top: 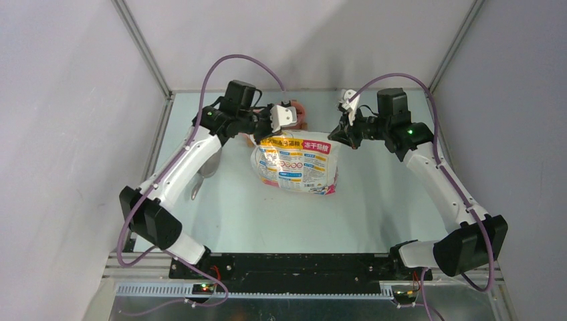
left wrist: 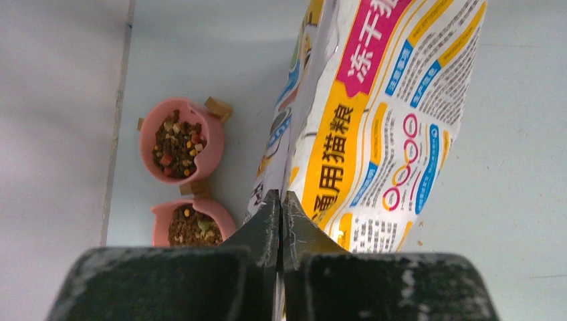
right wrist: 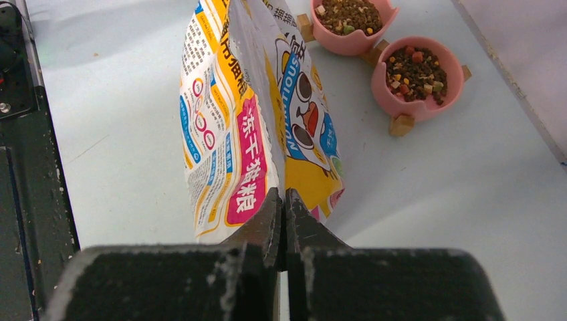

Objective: Serve the pet food
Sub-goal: Close the pet food bag at the center of the board.

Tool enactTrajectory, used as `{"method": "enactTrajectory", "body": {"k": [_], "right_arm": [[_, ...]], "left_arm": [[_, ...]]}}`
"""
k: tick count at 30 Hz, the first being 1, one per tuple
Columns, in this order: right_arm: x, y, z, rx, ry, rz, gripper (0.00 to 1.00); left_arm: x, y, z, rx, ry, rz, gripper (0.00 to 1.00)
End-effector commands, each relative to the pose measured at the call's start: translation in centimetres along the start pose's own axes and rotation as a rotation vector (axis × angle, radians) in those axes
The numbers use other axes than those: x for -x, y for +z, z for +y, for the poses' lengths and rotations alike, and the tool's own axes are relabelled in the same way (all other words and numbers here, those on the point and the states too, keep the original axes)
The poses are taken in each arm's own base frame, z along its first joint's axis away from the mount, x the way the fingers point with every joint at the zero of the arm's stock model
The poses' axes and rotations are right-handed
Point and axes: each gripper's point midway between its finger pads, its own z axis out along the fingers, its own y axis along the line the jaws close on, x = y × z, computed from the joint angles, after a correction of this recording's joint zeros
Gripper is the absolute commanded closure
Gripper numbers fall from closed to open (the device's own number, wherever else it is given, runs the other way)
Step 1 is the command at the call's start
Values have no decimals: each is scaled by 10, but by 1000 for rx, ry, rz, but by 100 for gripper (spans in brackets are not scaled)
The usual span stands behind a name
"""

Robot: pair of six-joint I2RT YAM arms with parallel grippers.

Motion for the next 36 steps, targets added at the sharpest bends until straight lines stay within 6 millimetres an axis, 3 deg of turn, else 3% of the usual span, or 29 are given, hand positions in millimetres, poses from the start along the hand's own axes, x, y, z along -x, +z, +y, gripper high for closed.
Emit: {"method": "enactTrajectory", "body": {"k": [1, 19, 36], "right_arm": [[7, -47, -40, -247, -40, 54, 100], [6, -54, -40, -269, -40, 63, 100], [7, -59, -35, -263, -44, 62, 100]], "left_arm": [[-116, -85, 40, 273, -121, 454, 100], [-166, -132, 51, 453, -170, 602, 100], [-165, -177, 73, 607, -167, 606, 100]]}}
